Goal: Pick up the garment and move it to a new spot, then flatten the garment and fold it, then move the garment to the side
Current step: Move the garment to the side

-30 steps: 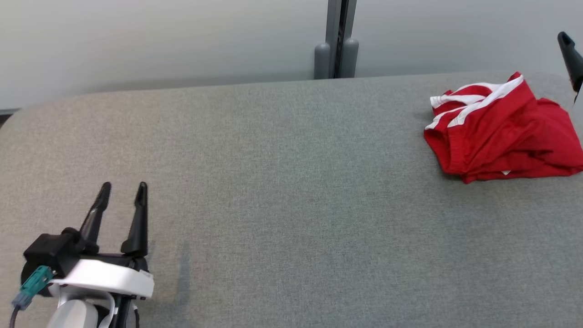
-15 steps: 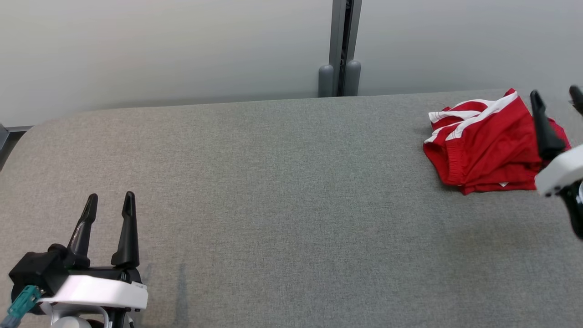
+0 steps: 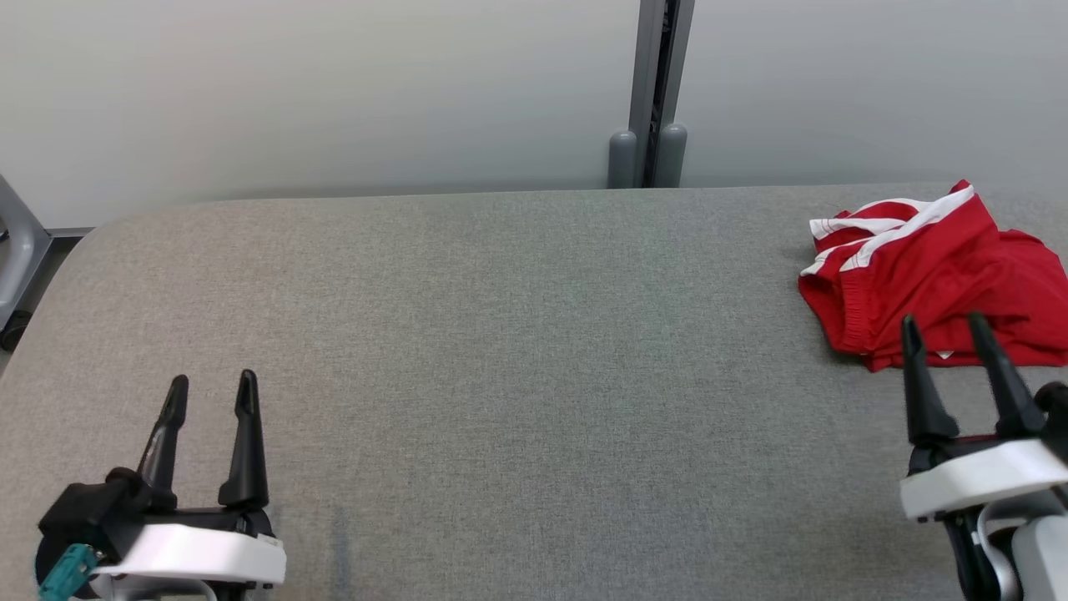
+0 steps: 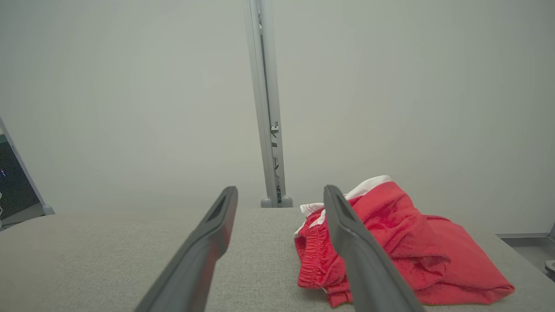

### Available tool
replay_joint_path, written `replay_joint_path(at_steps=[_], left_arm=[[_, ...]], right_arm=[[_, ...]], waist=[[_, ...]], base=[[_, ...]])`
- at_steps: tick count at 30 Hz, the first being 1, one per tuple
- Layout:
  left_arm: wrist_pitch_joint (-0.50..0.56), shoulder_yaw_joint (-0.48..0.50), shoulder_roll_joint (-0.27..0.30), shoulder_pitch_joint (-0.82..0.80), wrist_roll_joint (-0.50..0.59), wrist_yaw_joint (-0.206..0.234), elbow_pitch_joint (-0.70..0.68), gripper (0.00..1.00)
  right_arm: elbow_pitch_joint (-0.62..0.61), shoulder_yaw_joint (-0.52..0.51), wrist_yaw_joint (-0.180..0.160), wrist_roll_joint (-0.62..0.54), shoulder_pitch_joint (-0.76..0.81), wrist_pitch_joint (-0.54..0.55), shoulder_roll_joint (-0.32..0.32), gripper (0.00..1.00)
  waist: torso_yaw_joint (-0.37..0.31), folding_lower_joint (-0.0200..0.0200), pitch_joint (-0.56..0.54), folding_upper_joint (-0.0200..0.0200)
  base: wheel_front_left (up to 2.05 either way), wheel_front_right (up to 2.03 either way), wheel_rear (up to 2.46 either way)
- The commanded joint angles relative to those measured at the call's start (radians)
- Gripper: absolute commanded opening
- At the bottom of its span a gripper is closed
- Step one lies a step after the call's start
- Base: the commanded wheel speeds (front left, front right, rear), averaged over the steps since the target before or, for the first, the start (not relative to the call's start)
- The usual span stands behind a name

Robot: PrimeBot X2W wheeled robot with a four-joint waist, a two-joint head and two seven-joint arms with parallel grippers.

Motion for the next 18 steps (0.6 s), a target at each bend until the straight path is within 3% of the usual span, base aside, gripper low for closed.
replay_joint_path(at_steps=[1,10,18], left_arm=[[0.0,0.01,-0.015,0.016,0.017,-0.003,0.002,1.0],[0.0,0.022,-0.066,0.027,0.08,-0.052,0.077,1.0],[0.0,0.029,-0.088,0.011,0.115,-0.065,0.107,1.0]], right_arm=[[-0.023,-0.002,0.001,-0.002,0.031,-0.007,0.014,1.0],[-0.065,0.026,0.001,0.005,0.108,-0.008,0.05,1.0],[-0.102,0.047,0.001,-0.012,0.123,-0.008,0.067,1.0]], waist=[[0.002,0.0,-0.003,0.0],[0.013,0.0,-0.008,0.0],[0.01,0.0,-0.005,0.0]], base=[[0.0,0.0,0.0],[0.0,0.0,0.0],[0.0,0.0,0.0]])
